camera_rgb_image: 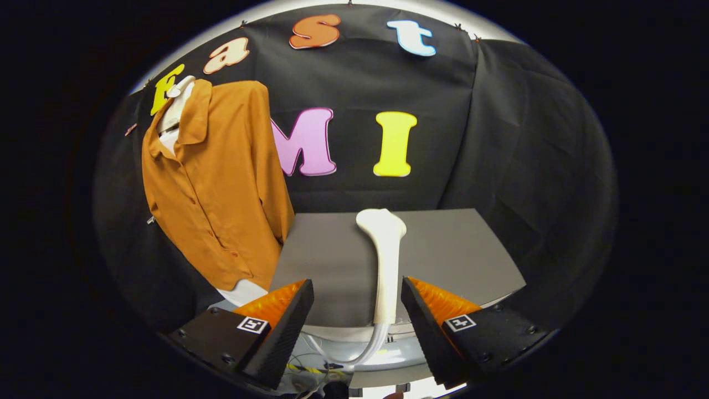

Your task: Iron the clothes twice with a garment steamer, once on the left side and once on the right side.

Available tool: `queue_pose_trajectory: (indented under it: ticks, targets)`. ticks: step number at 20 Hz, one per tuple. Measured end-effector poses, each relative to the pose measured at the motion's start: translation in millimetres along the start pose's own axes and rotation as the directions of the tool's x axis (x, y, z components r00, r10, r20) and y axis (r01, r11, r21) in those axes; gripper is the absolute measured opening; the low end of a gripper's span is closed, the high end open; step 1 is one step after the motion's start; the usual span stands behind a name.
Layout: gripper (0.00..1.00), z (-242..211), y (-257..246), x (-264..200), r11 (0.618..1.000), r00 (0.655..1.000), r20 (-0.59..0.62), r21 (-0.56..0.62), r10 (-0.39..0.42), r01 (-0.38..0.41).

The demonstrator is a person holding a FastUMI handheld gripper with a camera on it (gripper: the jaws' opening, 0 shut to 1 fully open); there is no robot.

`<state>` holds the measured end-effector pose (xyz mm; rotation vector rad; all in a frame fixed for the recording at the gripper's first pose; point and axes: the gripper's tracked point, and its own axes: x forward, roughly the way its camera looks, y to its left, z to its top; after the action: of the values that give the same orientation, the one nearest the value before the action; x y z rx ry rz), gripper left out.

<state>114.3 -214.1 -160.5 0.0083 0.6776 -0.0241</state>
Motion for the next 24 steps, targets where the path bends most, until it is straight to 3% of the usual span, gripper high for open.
queue_pose_trajectory:
  ticks: [6, 12, 13, 16, 17, 19, 24]
  targets:
    - [0.99, -26.1, -27.5, 62.1, 0.996, 0.989, -0.148, 0.094, 0.007, 0.007]
    - [0.99, -58.7, -35.5, 97.7, 0.998, 0.961, -0.275, 0.064, 0.013, 0.004]
    - [0.96, -62.0, -36.8, 103.1, 0.996, 0.958, -0.287, 0.087, 0.015, 0.011]
    - [0.55, -69.3, -40.7, 113.9, 0.987, 0.953, -0.302, 0.159, 0.016, 0.034]
    - [0.41, -66.7, -40.9, 111.7, 0.991, 0.951, -0.309, 0.129, 0.012, 0.029]
    - [0.3, -65.4, -35.7, 113.7, 0.996, 0.959, -0.281, 0.087, 0.044, -0.02]
    - [0.3, -58.3, -42.7, 105.6, 0.989, 0.982, -0.188, 0.142, -0.004, 0.031]
